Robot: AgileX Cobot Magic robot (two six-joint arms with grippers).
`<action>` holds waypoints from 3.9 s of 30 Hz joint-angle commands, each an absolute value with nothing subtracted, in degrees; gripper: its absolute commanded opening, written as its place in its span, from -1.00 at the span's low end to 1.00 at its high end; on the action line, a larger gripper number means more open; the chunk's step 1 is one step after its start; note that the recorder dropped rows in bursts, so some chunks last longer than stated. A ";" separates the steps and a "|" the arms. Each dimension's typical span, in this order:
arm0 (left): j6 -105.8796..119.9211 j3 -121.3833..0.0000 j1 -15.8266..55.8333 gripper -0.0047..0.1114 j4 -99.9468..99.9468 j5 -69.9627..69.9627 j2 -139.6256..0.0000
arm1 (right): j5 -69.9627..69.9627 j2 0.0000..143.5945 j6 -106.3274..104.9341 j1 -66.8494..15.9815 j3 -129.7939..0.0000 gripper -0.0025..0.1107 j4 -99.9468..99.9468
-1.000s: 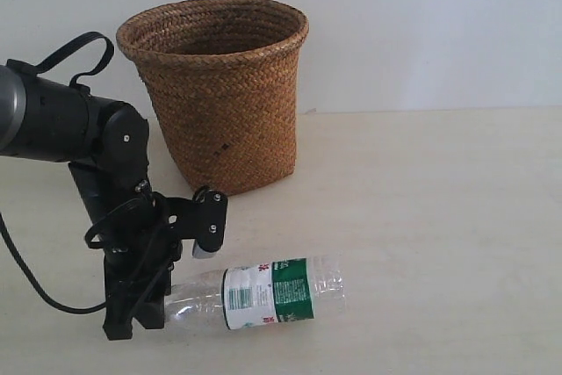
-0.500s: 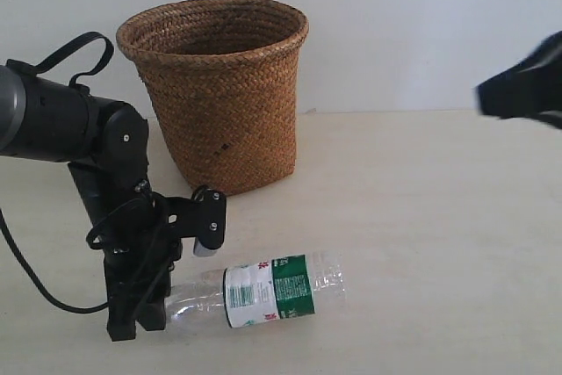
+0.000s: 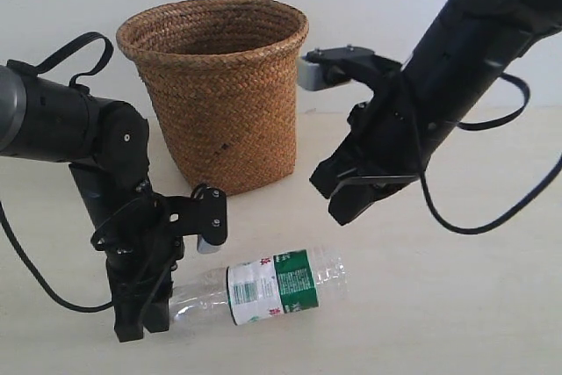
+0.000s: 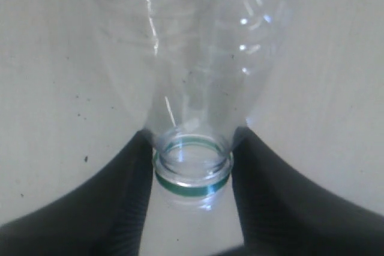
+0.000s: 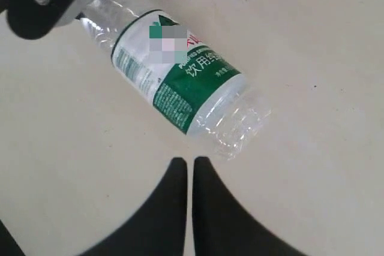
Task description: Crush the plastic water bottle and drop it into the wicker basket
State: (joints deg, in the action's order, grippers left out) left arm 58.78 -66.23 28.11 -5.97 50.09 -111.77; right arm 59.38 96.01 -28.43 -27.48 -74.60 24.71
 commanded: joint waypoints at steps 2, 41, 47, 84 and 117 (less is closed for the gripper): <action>57.20 -66.31 28.57 -0.85 -7.13 50.19 -111.67 | 58.90 101.72 -28.78 -27.95 -76.85 -0.96 25.45; 56.58 -66.31 28.57 -0.85 -8.94 50.94 -111.67 | 54.09 109.41 -26.87 -31.27 -77.75 -0.96 31.33; 56.58 -66.31 28.57 -0.85 -10.07 51.07 -111.67 | 55.76 109.50 -21.51 -32.52 -82.79 -0.96 29.31; 56.58 -66.31 28.57 -0.85 -9.41 52.02 -111.67 | 57.29 122.65 -14.51 -32.52 -83.30 -0.96 16.82; 56.58 -66.31 28.57 -0.85 -9.48 52.29 -111.67 | 61.33 117.83 -17.05 -32.52 -83.53 -0.96 17.35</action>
State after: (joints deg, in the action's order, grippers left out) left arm 57.08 -66.34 28.11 -8.93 52.48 -111.22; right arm 62.06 120.15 -16.24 -32.56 -84.48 20.83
